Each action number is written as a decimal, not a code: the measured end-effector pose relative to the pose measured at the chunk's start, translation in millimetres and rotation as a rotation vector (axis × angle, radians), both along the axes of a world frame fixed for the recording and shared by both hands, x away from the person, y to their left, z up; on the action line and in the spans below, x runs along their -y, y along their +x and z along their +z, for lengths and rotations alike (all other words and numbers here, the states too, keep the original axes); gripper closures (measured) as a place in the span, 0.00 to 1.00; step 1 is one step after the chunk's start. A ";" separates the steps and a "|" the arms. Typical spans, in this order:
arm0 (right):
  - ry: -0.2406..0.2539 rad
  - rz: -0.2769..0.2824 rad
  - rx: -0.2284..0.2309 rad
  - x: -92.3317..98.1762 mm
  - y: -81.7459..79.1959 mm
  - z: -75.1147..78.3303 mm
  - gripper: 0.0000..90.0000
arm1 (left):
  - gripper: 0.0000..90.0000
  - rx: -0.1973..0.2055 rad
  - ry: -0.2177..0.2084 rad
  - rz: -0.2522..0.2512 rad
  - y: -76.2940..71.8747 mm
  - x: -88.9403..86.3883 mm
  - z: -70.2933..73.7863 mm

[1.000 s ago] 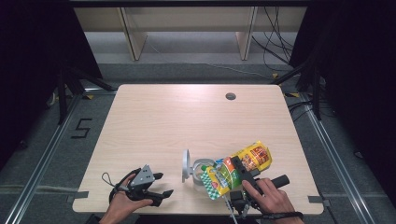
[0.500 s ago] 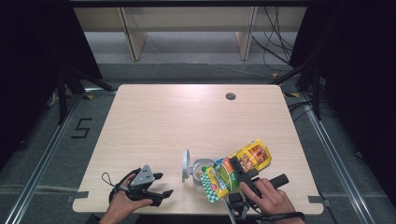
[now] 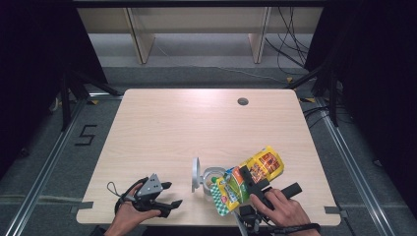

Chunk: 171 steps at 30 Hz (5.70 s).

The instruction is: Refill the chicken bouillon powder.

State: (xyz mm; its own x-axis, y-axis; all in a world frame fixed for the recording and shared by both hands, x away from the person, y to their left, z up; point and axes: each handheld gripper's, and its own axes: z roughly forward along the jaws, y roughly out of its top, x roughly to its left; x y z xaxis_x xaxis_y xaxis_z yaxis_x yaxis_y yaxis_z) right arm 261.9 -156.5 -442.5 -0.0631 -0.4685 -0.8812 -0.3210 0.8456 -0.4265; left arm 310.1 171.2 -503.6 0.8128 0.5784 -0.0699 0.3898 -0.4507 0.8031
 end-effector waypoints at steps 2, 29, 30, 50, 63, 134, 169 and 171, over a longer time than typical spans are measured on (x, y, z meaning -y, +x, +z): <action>-0.002 -0.005 0.003 0.3 -0.5 -0.6 0.62 | 0.30 -0.005 -0.004 -0.001 0.2 0.2 -0.1; -0.077 0.034 0.014 -4.0 4.9 2.9 0.62 | 0.30 0.002 -0.028 -0.006 0.0 1.9 -1.4; -0.076 0.035 0.012 -4.3 5.3 2.8 0.62 | 0.30 0.000 -0.010 -0.005 -0.3 1.1 -0.2; -0.096 0.047 0.008 -6.7 8.8 3.5 0.62 | 0.30 -0.010 -0.014 -0.007 -1.0 2.2 -0.2; -0.135 0.027 0.003 -0.6 6.4 11.2 0.63 | 0.29 -0.010 -0.044 -0.008 -2.2 3.5 0.2; -0.142 0.028 -0.002 6.7 3.1 18.2 0.63 | 0.28 0.012 -0.020 0.008 -0.2 -0.2 2.1; -0.152 0.029 -0.029 2.5 5.5 21.1 0.64 | 0.28 0.011 -0.037 0.009 -0.5 -0.5 4.3; -0.147 0.032 -0.019 2.8 5.4 20.9 0.64 | 0.28 0.013 -0.024 0.010 -0.1 -1.2 4.8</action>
